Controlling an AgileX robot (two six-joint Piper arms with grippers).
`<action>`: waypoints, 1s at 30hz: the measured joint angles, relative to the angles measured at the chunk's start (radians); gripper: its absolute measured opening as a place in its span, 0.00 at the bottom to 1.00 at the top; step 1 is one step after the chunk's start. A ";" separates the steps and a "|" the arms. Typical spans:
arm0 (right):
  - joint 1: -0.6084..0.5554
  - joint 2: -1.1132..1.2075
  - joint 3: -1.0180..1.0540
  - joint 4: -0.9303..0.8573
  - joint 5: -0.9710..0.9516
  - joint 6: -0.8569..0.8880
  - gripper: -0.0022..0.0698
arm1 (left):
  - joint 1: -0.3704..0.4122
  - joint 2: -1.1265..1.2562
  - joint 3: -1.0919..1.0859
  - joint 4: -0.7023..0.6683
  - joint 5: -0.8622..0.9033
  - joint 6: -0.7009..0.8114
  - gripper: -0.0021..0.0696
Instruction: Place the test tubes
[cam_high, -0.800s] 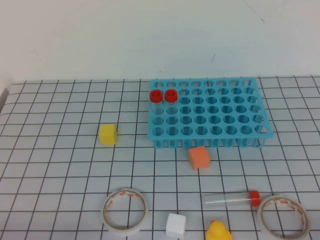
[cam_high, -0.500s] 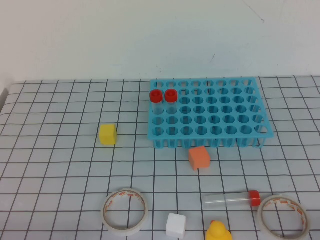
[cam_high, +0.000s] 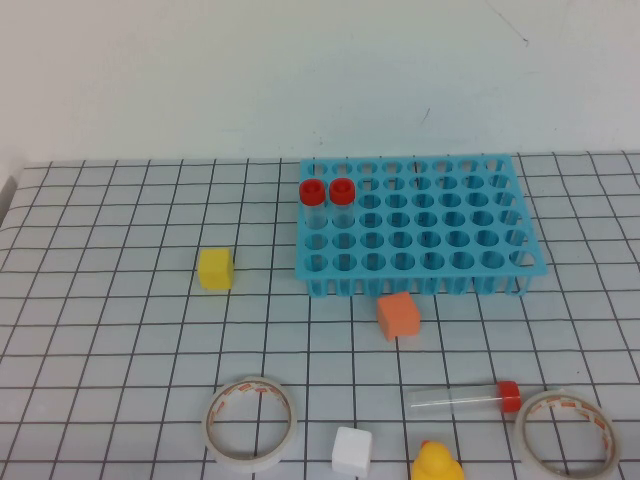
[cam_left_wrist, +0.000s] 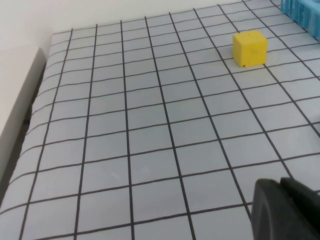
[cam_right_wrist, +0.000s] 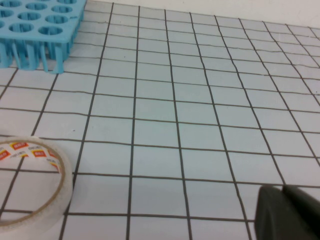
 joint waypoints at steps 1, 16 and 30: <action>0.000 0.000 0.000 0.000 0.000 0.000 0.03 | 0.000 0.000 0.000 0.000 0.000 0.000 0.03; 0.000 0.000 0.006 -0.041 -0.038 0.000 0.03 | 0.000 0.000 0.002 0.000 -0.111 -0.005 0.03; 0.000 0.000 0.012 -0.107 -0.656 0.002 0.03 | 0.000 0.000 0.002 0.074 -0.793 0.001 0.03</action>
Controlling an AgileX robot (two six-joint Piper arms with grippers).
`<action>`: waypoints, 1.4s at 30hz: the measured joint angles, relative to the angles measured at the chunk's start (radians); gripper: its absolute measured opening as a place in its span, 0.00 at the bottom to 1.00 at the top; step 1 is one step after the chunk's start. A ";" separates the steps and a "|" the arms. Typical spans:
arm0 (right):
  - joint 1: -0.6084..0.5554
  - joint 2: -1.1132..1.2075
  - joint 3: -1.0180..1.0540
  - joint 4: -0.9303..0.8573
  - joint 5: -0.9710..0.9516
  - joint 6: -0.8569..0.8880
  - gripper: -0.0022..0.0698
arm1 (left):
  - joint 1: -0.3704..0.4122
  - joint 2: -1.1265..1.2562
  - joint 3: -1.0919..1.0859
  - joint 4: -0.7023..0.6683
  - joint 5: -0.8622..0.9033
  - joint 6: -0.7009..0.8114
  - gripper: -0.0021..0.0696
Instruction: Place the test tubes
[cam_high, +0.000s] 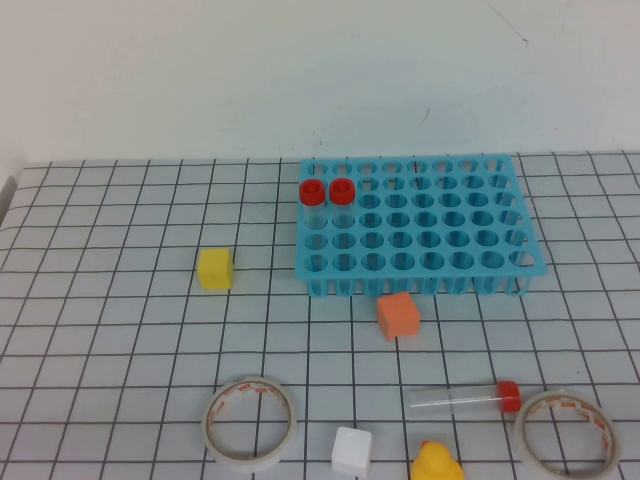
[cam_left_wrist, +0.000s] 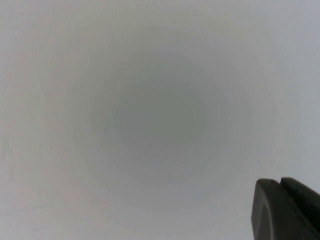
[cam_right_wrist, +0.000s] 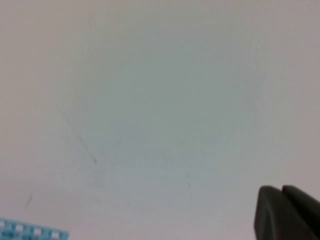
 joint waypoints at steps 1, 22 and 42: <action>0.000 0.000 0.000 0.007 -0.036 0.000 0.03 | 0.000 0.000 0.000 0.000 -0.006 0.000 0.03; 0.000 0.086 -0.423 0.182 0.510 0.082 0.03 | 0.000 0.192 -0.549 -0.063 0.714 0.105 0.03; 0.000 0.701 -0.499 1.223 1.055 -0.692 0.03 | 0.000 0.486 -0.436 -0.293 0.989 0.093 0.03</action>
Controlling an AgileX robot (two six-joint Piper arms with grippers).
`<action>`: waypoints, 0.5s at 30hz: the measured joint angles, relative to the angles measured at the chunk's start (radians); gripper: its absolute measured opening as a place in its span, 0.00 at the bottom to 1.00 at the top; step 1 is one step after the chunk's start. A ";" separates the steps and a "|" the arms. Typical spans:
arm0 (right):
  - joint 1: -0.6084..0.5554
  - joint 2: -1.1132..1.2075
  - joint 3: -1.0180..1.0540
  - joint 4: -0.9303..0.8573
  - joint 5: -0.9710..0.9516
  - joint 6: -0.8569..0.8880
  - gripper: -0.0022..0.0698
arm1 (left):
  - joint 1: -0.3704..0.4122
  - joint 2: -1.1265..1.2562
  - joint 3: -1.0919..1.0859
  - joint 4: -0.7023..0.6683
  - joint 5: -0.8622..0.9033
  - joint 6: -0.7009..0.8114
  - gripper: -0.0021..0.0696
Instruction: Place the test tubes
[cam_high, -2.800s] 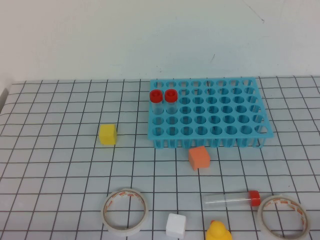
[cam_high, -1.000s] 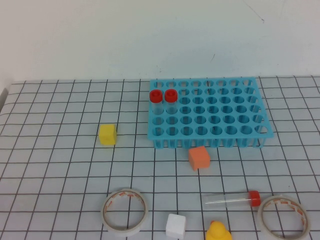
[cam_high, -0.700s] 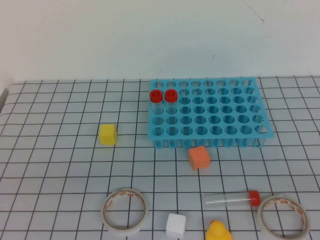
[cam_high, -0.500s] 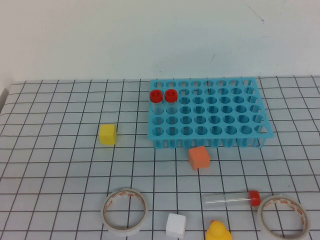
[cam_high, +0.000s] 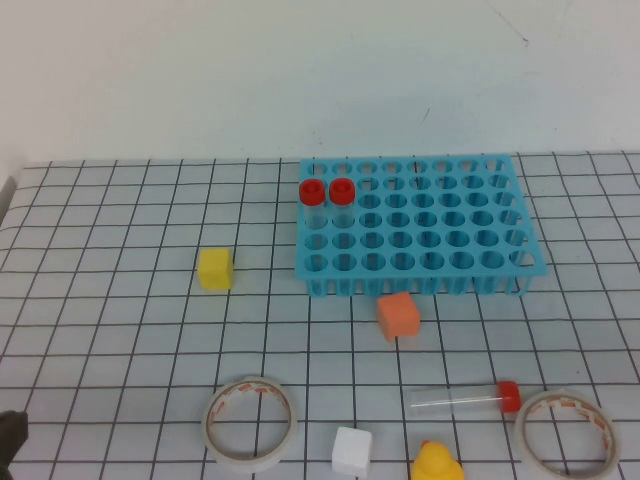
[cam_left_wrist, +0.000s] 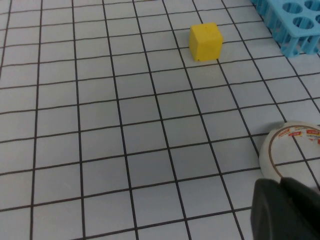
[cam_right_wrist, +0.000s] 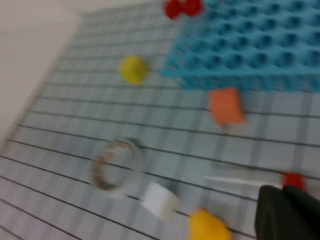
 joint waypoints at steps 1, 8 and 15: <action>0.002 0.037 0.000 0.077 0.012 -0.058 0.03 | 0.000 0.000 0.000 0.002 0.000 -0.002 0.03; 0.202 0.319 0.000 0.473 0.038 -0.388 0.03 | 0.000 0.000 0.000 0.005 -0.007 -0.004 0.03; 0.569 0.566 -0.072 0.224 -0.188 -0.301 0.03 | 0.000 0.000 0.000 0.034 -0.013 -0.013 0.03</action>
